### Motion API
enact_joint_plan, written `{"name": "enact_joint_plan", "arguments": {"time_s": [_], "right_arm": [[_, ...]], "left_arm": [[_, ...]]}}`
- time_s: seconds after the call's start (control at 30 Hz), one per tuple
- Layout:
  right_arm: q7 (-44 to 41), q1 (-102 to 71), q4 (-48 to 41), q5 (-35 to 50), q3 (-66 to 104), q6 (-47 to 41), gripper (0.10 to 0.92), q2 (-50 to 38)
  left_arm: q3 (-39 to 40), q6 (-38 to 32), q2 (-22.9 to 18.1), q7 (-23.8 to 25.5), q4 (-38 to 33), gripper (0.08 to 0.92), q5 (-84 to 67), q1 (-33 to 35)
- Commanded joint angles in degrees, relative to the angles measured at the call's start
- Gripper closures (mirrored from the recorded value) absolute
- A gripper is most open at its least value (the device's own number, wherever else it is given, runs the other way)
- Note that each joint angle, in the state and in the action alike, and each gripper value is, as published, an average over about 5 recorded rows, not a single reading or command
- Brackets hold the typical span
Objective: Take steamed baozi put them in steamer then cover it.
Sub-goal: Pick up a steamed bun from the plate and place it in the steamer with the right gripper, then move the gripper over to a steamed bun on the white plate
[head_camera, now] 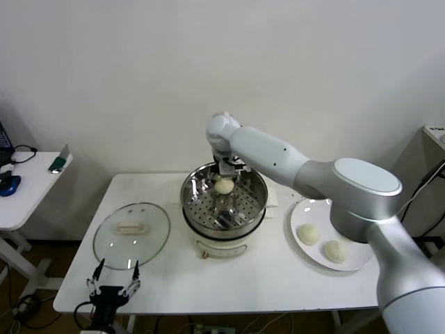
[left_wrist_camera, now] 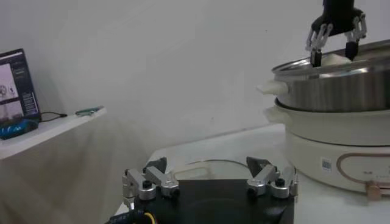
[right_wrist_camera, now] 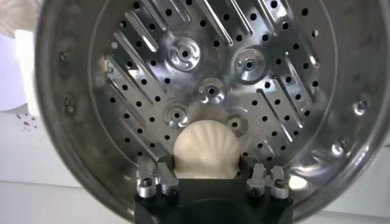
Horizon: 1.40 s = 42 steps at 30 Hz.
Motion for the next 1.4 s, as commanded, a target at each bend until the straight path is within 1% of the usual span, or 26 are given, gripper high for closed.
{"name": "enact_joint_plan", "arguments": {"time_s": [0.03, 0.13, 0.3, 0.47, 0.57, 0.63, 0.7, 0.83, 1.0, 1.1, 1.23, 1.3, 1.4], "right_arm": [[2.08, -2.59, -3.08, -5.51, 0.96, 2.04, 0.329, 1.7], [2.38, -2.53, -3.47, -5.6, 1.17, 2.03, 0.312, 1.71], [2.82, -2.27, -3.44, -5.66, 1.83, 1.83, 0.221, 1.48], [2.12, -0.98, -2.18, -4.66, 3.06, 2.26, 0.203, 0.62], [1.29, 0.74, -0.09, -2.2, 3.54, 2.68, 0.203, -0.89], [0.31, 2.3, 1.74, 0.93, 3.36, 2.52, 0.202, -2.39], [-1.14, 4.61, 3.67, 6.52, 2.13, 1.34, 0.202, -4.37], [-4.43, 11.06, 7.78, 22.72, -3.85, -4.34, 0.203, -9.96], [-7.35, 19.28, 13.83, 45.03, -16.46, -16.14, 0.203, -20.64], [-7.73, 22.03, 16.53, 54.18, -21.72, -25.8, 0.203, -27.55], [-7.31, 23.85, 18.71, 63.06, -26.78, -36.5, 0.203, -34.28], [-7.58, 23.82, 19.25, 65.19, -28.74, -39.5, 0.203, -37.18], [-8.27, 22.44, 19.9, 66.19, -30.41, -42.49, 0.203, -41.1]], "left_arm": [[0.02, 0.02, -0.03, 0.0, 0.03, 0.177, -0.02, 0.03], [0.02, -0.01, -0.03, -0.01, 0.03, 0.177, -0.01, 0.16], [0.06, -0.06, -0.08, -0.04, 0.0, 0.177, 0.07, 0.35], [0.12, -0.1, -0.13, -0.06, -0.15, 0.177, 0.26, 0.55], [0.15, -0.09, -0.15, -0.07, -0.34, 0.177, 0.37, 0.73], [0.19, -0.07, -0.15, -0.07, -0.48, 0.177, 0.45, 0.84], [0.25, -0.04, -0.13, -0.08, -0.59, 0.177, 0.58, 0.9], [0.38, 0.05, -0.06, -0.1, -0.85, 0.177, 0.76, 1.09], [0.66, 0.16, -0.02, -0.1, -1.46, 0.177, 1.05, 1.37], [0.94, 0.27, -0.05, -0.1, -1.78, 0.177, 1.26, 1.41], [1.41, 0.43, -0.14, -0.09, -2.11, 0.177, 1.58, 1.39], [1.57, 0.46, -0.19, -0.08, -2.24, 0.177, 1.75, 1.4], [1.66, 0.49, -0.26, -0.08, -2.36, 0.177, 1.88, 1.43]]}}
